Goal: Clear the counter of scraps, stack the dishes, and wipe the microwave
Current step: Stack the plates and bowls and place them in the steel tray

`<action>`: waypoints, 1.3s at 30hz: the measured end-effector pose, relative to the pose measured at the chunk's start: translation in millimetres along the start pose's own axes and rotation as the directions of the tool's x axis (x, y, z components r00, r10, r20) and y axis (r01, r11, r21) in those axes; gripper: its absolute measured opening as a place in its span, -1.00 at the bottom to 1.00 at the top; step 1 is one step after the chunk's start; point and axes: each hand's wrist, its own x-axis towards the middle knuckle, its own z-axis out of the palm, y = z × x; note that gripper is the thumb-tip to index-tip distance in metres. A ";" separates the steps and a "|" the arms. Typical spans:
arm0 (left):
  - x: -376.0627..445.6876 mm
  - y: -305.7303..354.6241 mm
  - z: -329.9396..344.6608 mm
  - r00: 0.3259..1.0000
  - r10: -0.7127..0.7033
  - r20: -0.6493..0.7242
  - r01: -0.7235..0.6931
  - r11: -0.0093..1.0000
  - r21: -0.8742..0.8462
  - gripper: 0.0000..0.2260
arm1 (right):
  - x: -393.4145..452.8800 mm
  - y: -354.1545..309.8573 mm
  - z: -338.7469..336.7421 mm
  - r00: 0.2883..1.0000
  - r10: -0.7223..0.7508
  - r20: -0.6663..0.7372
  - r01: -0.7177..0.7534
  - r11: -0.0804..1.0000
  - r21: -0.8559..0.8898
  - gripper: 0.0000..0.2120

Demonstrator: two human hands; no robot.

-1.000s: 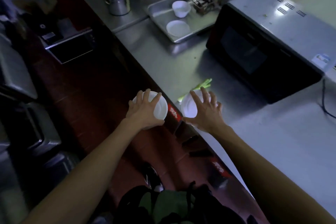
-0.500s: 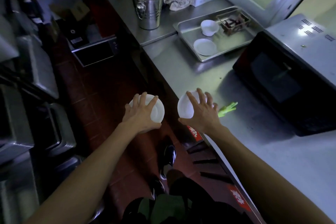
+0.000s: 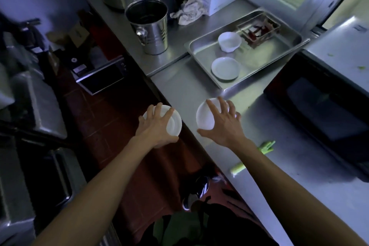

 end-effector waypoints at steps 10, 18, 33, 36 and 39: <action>96.5 35.7 -47.9 0.995 0.097 0.018 -0.097 0.995 -0.008 -0.01 | 64.7 50.3 -30.9 0.992 0.119 -0.054 -0.115 0.992 0.060 0.08; 180.7 58.4 -64.1 0.976 0.219 -0.005 -0.219 0.976 0.005 0.00 | 112.3 73.0 -43.1 0.971 0.227 -0.080 -0.221 0.972 0.076 0.04; 364.9 43.4 -113.5 0.888 0.459 0.005 -0.457 0.885 0.092 -0.05 | 256.9 82.2 -32.7 0.889 0.457 -0.003 -0.454 0.884 0.108 0.04; 387.9 40.4 -117.9 0.866 0.500 0.016 -0.499 0.862 0.089 -0.04 | 273.4 82.6 -23.2 0.870 0.493 0.007 -0.491 0.865 0.102 0.03; 403.8 40.5 -122.3 0.850 0.522 0.063 -0.526 0.848 0.066 -0.03 | 285.3 83.1 -12.0 0.850 0.524 0.054 -0.526 0.844 0.104 0.02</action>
